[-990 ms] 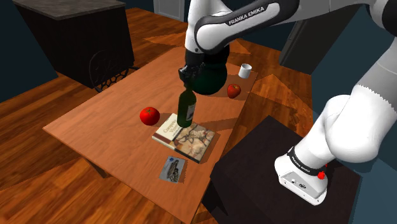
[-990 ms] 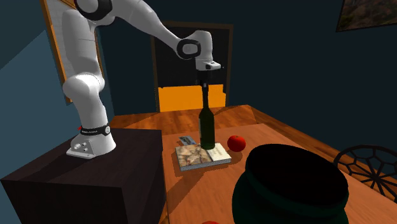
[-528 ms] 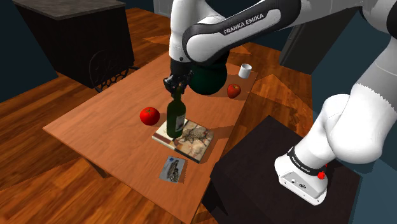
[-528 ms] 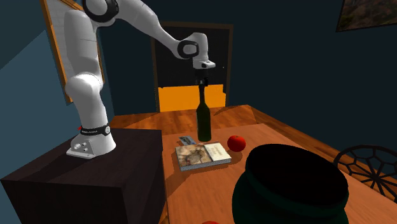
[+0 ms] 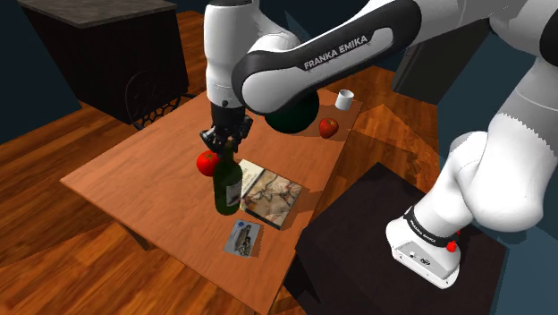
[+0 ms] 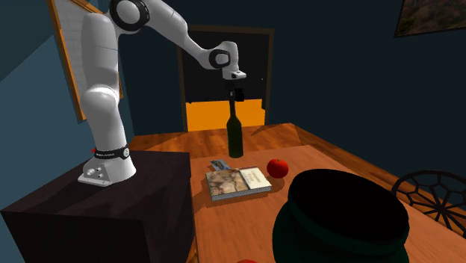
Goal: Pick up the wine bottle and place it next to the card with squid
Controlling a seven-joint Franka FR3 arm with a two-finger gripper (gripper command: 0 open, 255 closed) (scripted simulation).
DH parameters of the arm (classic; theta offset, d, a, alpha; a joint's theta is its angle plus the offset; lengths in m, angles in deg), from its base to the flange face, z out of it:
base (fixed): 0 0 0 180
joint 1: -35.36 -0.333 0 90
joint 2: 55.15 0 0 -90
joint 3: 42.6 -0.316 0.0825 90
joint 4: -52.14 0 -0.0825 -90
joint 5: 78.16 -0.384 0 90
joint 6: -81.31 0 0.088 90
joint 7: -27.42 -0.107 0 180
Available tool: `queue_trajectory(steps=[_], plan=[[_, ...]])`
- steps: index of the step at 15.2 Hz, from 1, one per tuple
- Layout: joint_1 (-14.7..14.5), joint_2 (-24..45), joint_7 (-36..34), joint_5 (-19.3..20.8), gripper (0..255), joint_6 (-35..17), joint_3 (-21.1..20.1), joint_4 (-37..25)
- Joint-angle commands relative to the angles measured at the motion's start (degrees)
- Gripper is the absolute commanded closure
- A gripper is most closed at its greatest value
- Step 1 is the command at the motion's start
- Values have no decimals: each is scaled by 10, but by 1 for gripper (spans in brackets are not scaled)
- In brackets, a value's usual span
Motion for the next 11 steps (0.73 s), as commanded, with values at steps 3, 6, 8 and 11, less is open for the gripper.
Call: queue_trajectory(steps=[3,6,8,11], plan=[[-32,35,-56,13,255,13,-17,-48],[-57,65,-95,24,255,26,-28,-89],[-74,87,-120,32,255,37,-34,-121],[-101,124,-156,44,255,55,-42,-175]])
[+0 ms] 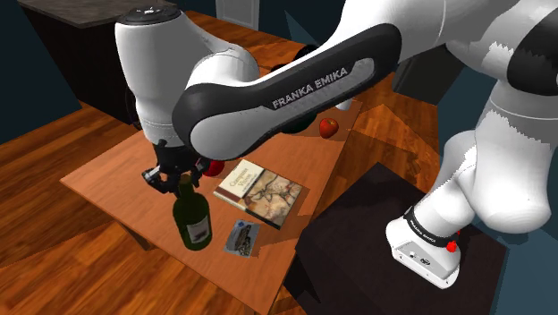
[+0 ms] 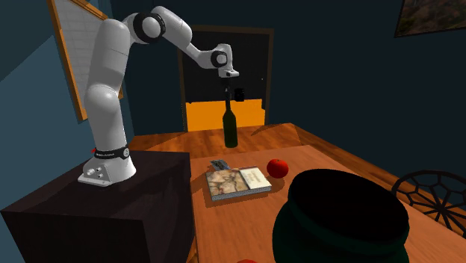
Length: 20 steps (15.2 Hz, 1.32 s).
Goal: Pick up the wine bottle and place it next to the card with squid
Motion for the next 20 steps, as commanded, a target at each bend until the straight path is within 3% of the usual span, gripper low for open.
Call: queue_trajectory(steps=[1,16,20], plan=[[-12,20,-16,6,255,7,-3,-26],[-16,71,-26,20,255,-88,5,19],[-16,71,-26,20,255,-88,5,19]])
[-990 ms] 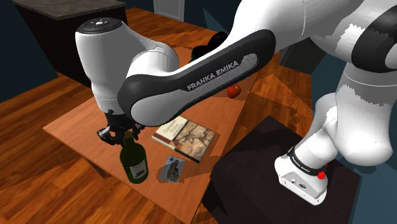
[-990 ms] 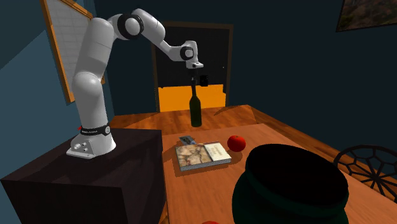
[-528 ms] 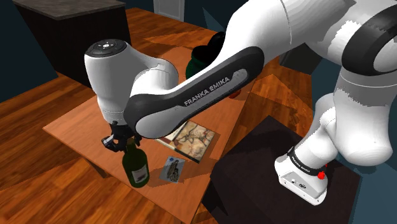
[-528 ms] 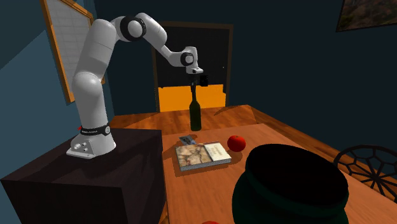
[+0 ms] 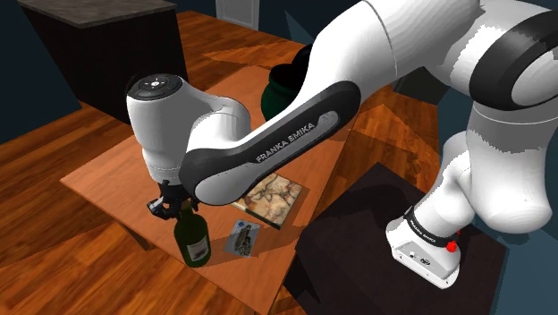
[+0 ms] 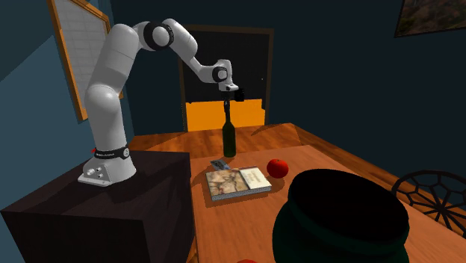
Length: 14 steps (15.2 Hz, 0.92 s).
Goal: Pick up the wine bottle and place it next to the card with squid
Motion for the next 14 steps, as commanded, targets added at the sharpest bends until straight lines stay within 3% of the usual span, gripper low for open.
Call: queue_trajectory(steps=[1,3,4,9,14], plan=[[0,0,0,0,255,-1,0,0],[0,0,0,0,255,-1,0,0],[0,0,0,0,0,-1,0,0],[0,0,0,0,0,-1,0,0],[3,-40,6,-10,0,55,-5,-16]])
